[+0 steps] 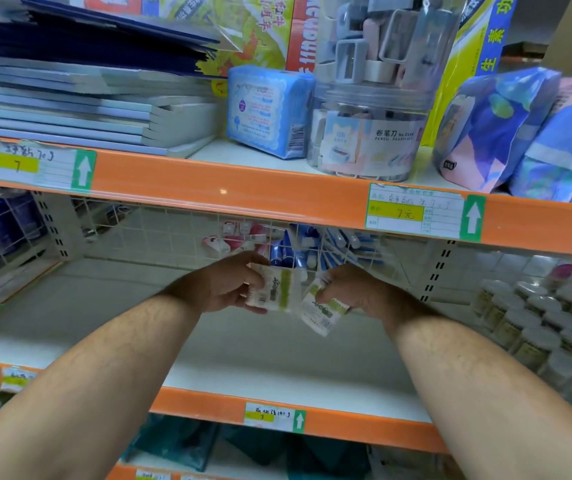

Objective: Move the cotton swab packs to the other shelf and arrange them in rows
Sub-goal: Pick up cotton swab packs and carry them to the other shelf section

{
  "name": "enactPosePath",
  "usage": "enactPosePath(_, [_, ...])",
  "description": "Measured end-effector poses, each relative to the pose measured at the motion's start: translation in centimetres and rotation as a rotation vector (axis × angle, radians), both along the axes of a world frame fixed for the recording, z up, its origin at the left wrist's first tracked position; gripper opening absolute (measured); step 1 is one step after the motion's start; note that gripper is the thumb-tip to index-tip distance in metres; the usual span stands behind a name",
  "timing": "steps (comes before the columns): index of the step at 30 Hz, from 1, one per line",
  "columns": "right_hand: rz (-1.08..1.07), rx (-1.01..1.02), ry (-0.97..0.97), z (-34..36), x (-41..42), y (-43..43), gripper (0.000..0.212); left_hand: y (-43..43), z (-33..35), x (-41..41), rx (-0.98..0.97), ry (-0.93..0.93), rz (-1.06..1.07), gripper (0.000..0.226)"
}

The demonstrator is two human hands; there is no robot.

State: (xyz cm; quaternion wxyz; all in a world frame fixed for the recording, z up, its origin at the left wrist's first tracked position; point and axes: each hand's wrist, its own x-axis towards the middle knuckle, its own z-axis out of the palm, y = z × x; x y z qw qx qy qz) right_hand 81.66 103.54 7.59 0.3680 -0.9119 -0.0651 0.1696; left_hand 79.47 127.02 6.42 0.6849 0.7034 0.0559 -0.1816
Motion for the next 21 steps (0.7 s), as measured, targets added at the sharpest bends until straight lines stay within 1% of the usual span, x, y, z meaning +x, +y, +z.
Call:
enactPosePath(1, [0.005, 0.019, -0.009, 0.2, -0.1, 0.2, 0.007, 0.0, -0.2, 0.1, -0.02, -0.02, 0.033, 0.031])
enactPosePath(2, [0.004, 0.05, -0.02, 0.3, -0.1, 0.4, 0.011, -0.1, -0.3, 0.1, -0.023, -0.034, 0.059, 0.028])
enactPosePath(3, [0.003, 0.082, -0.03, 0.5, -0.1, 0.7, 0.015, -0.1, -0.5, 0.1, 0.026, -0.053, 0.069, 0.025])
enactPosePath(6, [-0.019, 0.156, -0.038, 0.5, 0.0, 1.4, 0.015, 0.0, -0.9, -0.2, 0.352, -0.122, -0.034, 0.028])
enactPosePath(7, [-0.022, 0.164, -0.04, 0.4, 0.1, 1.5, 0.013, 0.0, -1.0, -0.3, 0.4, -0.113, -0.077, 0.032])
enactPosePath(9, [-0.014, 0.152, -0.035, 0.4, 0.3, 1.9, 0.011, 0.0, -1.0, -0.6, 0.398, -0.07, -0.148, 0.042])
enactPosePath(11, [0.0, 0.116, -0.043, 0.4, 0.4, 2.2, 0.01, 0.0, -0.9, -0.8, 0.396, -0.048, -0.188, 0.045])
enactPosePath(13, [0.015, 0.057, -0.074, 0.3, 0.5, 2.4, 0.016, 0.2, -0.9, -0.5, 0.366, -0.051, -0.157, 0.041])
enactPosePath(15, [0.031, -0.011, -0.093, 0.4, 0.4, 2.3, 0.017, 0.5, -0.9, -0.1, 0.336, -0.074, -0.068, 0.035])
enactPosePath(17, [0.044, -0.044, -0.086, 0.4, 0.2, 2.3, 0.018, 0.6, -0.9, 0.0, 0.388, -0.118, -0.016, 0.026])
enactPosePath(18, [0.051, -0.046, -0.079, 0.4, 0.1, 2.4, 0.019, 0.6, -1.0, 0.1, 0.438, -0.144, -0.026, 0.024])
enactPosePath(21, [0.07, -0.057, -0.073, 0.4, -0.4, 2.7, 0.023, -0.4, -1.1, -0.1, 0.521, -0.189, -0.123, 0.031])
